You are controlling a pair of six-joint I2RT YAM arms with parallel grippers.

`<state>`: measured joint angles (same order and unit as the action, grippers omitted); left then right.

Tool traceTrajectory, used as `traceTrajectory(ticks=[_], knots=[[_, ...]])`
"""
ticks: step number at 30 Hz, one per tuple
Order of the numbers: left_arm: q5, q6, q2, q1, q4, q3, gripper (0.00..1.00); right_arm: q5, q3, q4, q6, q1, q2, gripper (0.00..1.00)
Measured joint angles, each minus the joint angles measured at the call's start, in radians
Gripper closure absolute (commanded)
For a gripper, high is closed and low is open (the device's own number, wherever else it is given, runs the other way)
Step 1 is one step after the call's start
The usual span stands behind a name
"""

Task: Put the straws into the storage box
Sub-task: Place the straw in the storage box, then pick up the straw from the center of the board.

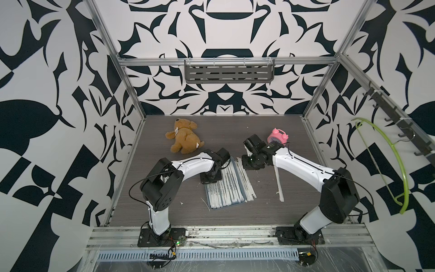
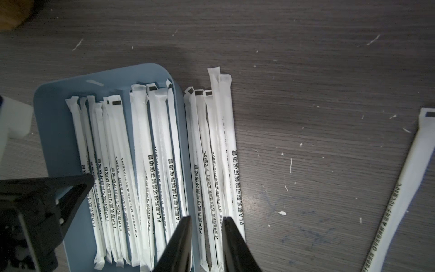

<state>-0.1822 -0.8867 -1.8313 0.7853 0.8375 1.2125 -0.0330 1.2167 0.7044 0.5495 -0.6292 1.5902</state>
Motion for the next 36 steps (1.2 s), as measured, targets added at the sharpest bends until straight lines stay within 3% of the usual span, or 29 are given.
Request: traceTrajectory(ticks=[12, 18, 22, 26, 32, 36], knots=[[-0.006, 0.004, 0.041, 0.0, 0.043, 0.02, 0.63, -0.002, 0.0, -0.002, 0.0, 0.0, 0.0, 0.72], [-0.061, 0.037, 0.248, -0.043, 0.091, 0.026, 0.38, -0.007, -0.001, -0.016, 0.001, 0.0, 0.0, 0.72], [-0.094, 0.073, 0.433, -0.243, 0.09, -0.087, 0.36, -0.017, -0.015, -0.039, 0.008, -0.001, 0.0, 0.72], [-0.114, 0.131, 0.499, -0.486, 0.082, -0.223, 0.37, -0.029, -0.034, -0.054, 0.02, -0.007, 0.0, 0.72], [-0.087, 0.213, 0.445, -0.676, 0.03, -0.303, 0.45, -0.045, -0.036, -0.074, 0.024, -0.024, 0.0, 0.73], [-0.048, 0.249, 0.356, -0.735, -0.037, -0.323, 0.5, -0.053, -0.036, -0.077, 0.024, -0.028, 0.0, 0.73]])
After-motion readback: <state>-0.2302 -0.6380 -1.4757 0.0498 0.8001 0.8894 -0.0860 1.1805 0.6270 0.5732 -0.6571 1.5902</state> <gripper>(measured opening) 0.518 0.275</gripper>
